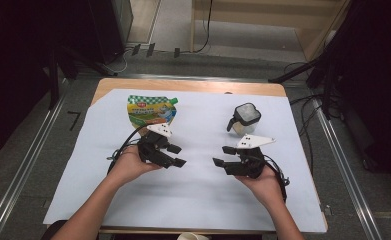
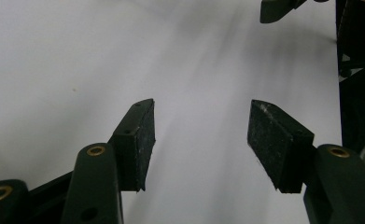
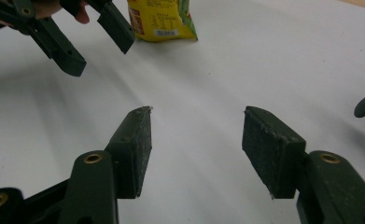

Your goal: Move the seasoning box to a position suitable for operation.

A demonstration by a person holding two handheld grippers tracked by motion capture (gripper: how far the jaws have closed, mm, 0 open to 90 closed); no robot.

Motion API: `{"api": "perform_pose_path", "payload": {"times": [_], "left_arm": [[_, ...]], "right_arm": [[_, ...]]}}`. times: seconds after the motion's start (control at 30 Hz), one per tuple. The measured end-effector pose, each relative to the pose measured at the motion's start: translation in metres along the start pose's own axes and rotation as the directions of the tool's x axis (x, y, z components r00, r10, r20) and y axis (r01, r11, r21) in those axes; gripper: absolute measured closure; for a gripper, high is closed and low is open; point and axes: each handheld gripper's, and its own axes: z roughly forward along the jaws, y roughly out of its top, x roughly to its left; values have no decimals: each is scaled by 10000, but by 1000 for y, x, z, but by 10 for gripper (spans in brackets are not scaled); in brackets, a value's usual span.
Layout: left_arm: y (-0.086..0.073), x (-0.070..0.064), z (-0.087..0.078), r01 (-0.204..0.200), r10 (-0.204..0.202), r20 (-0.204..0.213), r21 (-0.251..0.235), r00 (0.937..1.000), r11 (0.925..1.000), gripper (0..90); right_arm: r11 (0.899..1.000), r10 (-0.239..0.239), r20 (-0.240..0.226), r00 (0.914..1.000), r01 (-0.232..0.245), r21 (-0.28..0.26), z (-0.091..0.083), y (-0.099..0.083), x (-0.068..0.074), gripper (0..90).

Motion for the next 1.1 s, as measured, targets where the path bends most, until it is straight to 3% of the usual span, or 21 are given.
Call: {"api": "perform_pose_path", "payload": {"times": [0.07, 0.2, 0.3, 0.7, 0.87, 1.0, 1.1], "left_arm": [[1, 0, 0, 145, -144, 145, -62, 9998, 9999, 418], [2, -3, -4, 119, -113, 157, -393, 9998, 9992, 412], [1, -1, -6, 53, -48, 117, -380, 9999, 9993, 407], [0, 3, -11, 131, -125, 95, -657, 9999, 9978, 402], [0, 2, -12, 178, -164, 192, -735, 9997, 9971, 400], [-1, 3, -15, 197, -156, 543, -751, 9984, 9970, 381], [-1, 3, -17, 241, -193, 539, -893, 9984, 9957, 377]], "right_arm": [[10000, 42, -48, 10000, -42, 17, 1, 0, -2, 438], [9997, 140, -58, 9999, -139, 188, 3, -1, -2, 443], [9997, 145, 33, 9999, -146, 193, 2, 0, -4, 444], [9982, 555, 712, 9959, -571, 199, -8, -5, -17, 459], [9978, 630, 1010, 9929, -647, 136, -11, -6, -25, 451], [9957, 927, 1393, 9859, -930, -50, -15, -6, -36, 439], [9937, 1121, 1572, 9812, -1110, -153, -16, -7, -44, 433]]}}
